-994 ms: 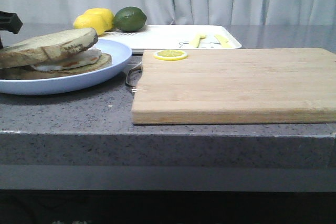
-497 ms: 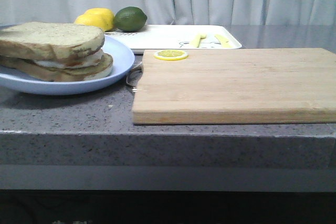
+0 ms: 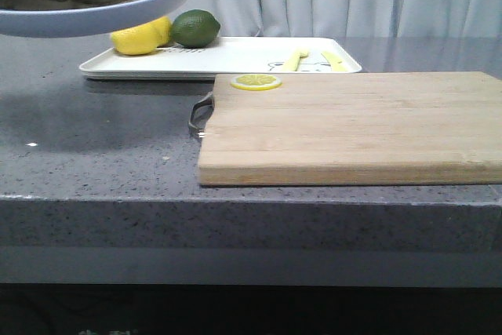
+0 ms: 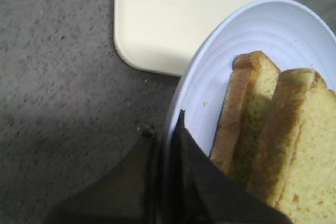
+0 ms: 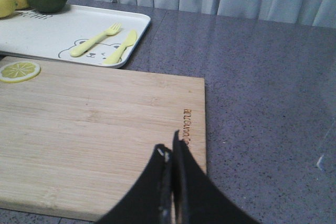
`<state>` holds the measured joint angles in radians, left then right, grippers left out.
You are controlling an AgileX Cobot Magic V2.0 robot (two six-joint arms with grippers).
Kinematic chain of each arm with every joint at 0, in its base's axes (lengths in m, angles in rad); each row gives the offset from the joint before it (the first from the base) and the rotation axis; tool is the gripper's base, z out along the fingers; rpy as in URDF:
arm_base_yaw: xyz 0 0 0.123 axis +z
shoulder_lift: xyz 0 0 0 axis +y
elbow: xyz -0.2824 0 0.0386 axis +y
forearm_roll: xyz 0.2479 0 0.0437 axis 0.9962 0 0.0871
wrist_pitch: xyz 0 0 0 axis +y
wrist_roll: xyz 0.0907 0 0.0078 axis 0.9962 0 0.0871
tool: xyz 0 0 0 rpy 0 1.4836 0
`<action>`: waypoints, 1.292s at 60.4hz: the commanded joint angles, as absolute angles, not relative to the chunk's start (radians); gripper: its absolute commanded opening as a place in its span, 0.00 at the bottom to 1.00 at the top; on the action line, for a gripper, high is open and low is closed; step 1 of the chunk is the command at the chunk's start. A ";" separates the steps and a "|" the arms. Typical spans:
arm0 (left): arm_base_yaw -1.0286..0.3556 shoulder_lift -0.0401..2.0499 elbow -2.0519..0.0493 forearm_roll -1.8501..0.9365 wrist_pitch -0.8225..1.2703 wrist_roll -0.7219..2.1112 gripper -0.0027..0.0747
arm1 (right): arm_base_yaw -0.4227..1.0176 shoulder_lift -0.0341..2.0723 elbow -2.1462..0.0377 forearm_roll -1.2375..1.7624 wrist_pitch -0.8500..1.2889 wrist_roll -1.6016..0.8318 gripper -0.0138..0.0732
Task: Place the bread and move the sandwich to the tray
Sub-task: 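Lift the plate with the left gripper and lower it onto the white tray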
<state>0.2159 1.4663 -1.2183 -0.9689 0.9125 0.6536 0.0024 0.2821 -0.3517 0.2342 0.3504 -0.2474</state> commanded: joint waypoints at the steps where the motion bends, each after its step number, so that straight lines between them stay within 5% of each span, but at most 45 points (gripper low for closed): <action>1: 0.177 1.497 -1.349 -1.089 0.908 0.642 0.01 | 0.006 0.289 -0.376 0.234 0.266 -0.255 0.07; 44: -0.043 2.264 -2.402 -0.926 0.984 0.295 0.01 | 0.006 0.289 -0.371 0.240 0.266 -0.255 0.07; 78: -0.064 2.411 -2.467 -0.894 0.891 0.287 0.02 | 0.006 0.289 -0.371 0.240 0.265 -0.255 0.07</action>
<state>-0.0488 2.4873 -2.4267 -0.8257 0.9400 0.3097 0.0024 0.2821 -0.3454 0.2342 0.3504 -0.2474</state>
